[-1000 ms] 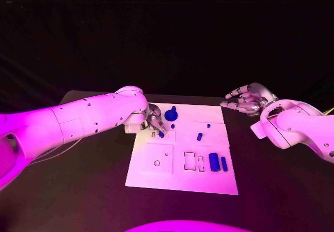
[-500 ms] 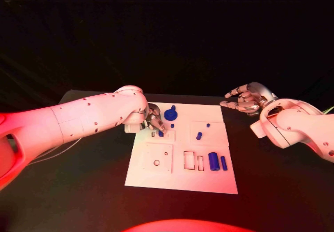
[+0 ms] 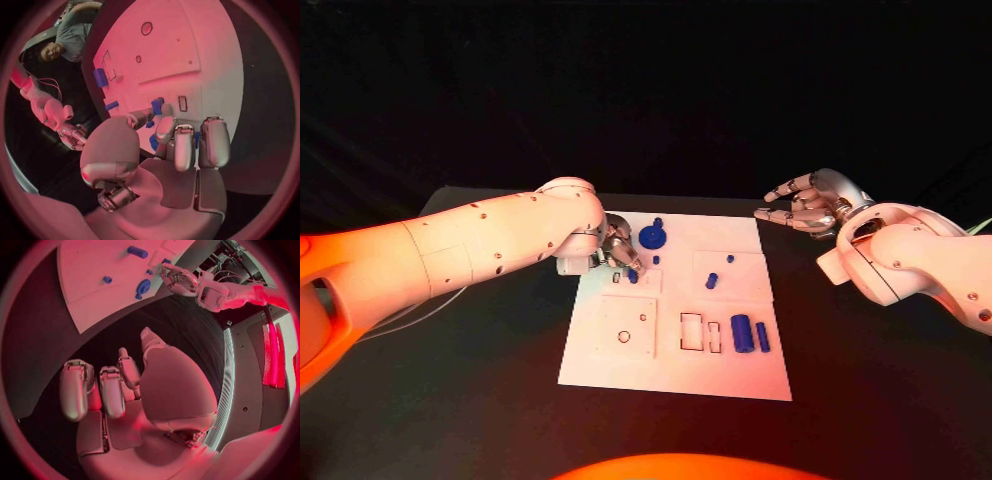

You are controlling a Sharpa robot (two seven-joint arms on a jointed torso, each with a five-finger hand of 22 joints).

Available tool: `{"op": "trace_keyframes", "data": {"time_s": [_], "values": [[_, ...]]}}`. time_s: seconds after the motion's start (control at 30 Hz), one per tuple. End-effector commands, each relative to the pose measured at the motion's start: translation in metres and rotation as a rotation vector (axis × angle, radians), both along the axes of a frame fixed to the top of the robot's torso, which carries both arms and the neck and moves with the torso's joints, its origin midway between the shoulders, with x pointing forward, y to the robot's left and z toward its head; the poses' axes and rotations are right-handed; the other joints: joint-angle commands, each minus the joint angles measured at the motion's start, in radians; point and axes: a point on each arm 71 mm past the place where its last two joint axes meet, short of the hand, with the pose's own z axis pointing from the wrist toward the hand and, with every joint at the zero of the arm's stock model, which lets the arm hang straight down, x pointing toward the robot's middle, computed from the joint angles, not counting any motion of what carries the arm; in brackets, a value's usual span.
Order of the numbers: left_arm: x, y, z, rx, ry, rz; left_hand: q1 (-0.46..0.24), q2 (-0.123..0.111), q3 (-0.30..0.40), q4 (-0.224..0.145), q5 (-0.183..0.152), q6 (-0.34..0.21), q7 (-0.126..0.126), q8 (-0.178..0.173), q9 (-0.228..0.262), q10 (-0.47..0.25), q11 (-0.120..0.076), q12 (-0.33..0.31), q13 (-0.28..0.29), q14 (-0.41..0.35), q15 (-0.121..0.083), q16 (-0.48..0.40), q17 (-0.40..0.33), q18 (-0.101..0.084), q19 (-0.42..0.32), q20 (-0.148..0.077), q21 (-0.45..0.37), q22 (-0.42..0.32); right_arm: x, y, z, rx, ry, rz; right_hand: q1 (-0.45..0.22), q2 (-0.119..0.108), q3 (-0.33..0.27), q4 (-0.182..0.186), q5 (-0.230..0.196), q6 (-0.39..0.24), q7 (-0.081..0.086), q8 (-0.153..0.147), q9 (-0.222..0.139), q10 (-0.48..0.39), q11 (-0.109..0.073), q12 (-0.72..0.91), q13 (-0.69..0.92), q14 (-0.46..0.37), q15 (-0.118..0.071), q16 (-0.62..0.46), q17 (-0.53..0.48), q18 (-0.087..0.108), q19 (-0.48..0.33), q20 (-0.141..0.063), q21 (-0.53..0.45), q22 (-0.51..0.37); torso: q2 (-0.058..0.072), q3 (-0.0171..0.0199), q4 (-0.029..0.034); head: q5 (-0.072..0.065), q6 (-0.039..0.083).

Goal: Assemble the parts on the task board

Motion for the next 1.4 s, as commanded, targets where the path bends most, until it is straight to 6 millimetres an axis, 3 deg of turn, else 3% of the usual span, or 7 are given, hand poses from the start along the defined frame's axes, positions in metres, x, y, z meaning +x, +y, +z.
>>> {"op": "trace_keyframes", "data": {"time_s": [0.03, 0.33, 0.7, 1.13, 1.4], "values": [[-0.0037, -0.0045, -0.007, 0.002, 0.016, -0.012, -0.002, 0.033, 0.036, 0.013, 0.019, 0.056, -0.041, 0.013, 0.046, 0.019, -0.013, 0.015, 0.021, 0.114, -0.011, 0.021, 0.278, -0.023, 0.017, -0.004, 0.015, 0.018, -0.0004, 0.0007, 0.0001, -0.001, -0.002, 0.005, -0.039, 0.007, -0.004, 0.0, 0.005, -0.005, -0.001, 0.023, -0.006, -0.014, -0.001, -0.014, -0.006, 0.083, -0.004, -0.009, 0.182, 0.005, 0.042, -0.008, -0.011, 0.168, 0.0, -0.0006, -0.0003, 0.0, 0.0], [-0.0035, -0.0043, -0.0073, 0.002, 0.017, -0.012, -0.01, 0.027, 0.013, 0.025, 0.02, 0.058, -0.042, 0.009, 0.049, 0.019, -0.014, 0.015, 0.022, 0.114, -0.011, 0.021, 0.278, -0.024, 0.018, -0.005, 0.015, 0.02, -0.0004, 0.0005, 0.0002, -0.002, -0.004, 0.006, -0.039, 0.007, -0.004, 0.0, 0.005, -0.005, -0.001, 0.023, -0.006, -0.014, -0.001, -0.014, -0.006, 0.083, -0.004, -0.009, 0.182, 0.005, 0.042, -0.008, -0.011, 0.168, 0.0, -0.0004, -0.0007, -0.002, -0.001], [-0.0034, -0.0038, -0.0076, 0.003, 0.018, -0.011, -0.026, 0.005, -0.036, 0.045, 0.021, 0.063, -0.043, 0.001, 0.055, 0.02, -0.015, 0.015, 0.025, 0.114, -0.012, 0.021, 0.278, -0.024, 0.019, -0.006, 0.015, 0.021, -0.0003, 0.0003, 0.0002, -0.002, -0.004, 0.006, -0.042, 0.007, -0.005, 0.001, 0.005, -0.006, -0.001, 0.025, -0.006, -0.015, -0.001, -0.015, -0.007, 0.082, -0.004, -0.01, 0.18, 0.005, 0.041, -0.008, -0.013, 0.167, 0.0, -0.0003, 0.0002, -0.002, -0.001], [-0.0031, 0.0001, -0.0077, 0.004, 0.018, -0.006, -0.051, -0.026, -0.148, 0.109, 0.021, 0.075, -0.045, -0.014, 0.066, 0.024, -0.017, 0.017, 0.033, 0.114, -0.014, 0.021, 0.278, -0.024, 0.02, -0.008, 0.014, 0.022, 0.0, -0.0002, 0.0002, -0.002, -0.006, 0.004, -0.049, 0.005, -0.009, 0.003, 0.004, -0.007, -0.001, 0.026, -0.007, -0.016, -0.001, -0.016, -0.008, 0.081, -0.004, -0.012, 0.176, 0.006, 0.04, -0.008, -0.018, 0.164, 0.0, -0.0006, -0.0011, -0.002, -0.001], [-0.0036, 0.0047, -0.0072, 0.006, 0.013, -0.001, -0.052, -0.033, -0.182, 0.13, 0.021, 0.078, -0.046, -0.018, 0.07, 0.025, -0.017, 0.018, 0.035, 0.114, -0.014, 0.021, 0.278, -0.024, 0.02, -0.008, 0.013, 0.023, 0.0002, -0.0006, 0.0002, -0.002, -0.006, 0.002, -0.052, 0.005, -0.011, 0.003, 0.004, -0.008, 0.0, 0.026, -0.008, -0.016, -0.001, -0.015, -0.007, 0.081, -0.004, -0.012, 0.176, 0.006, 0.04, -0.008, -0.018, 0.164, 0.0, -0.0004, -0.0007, -0.003, -0.002]]}}
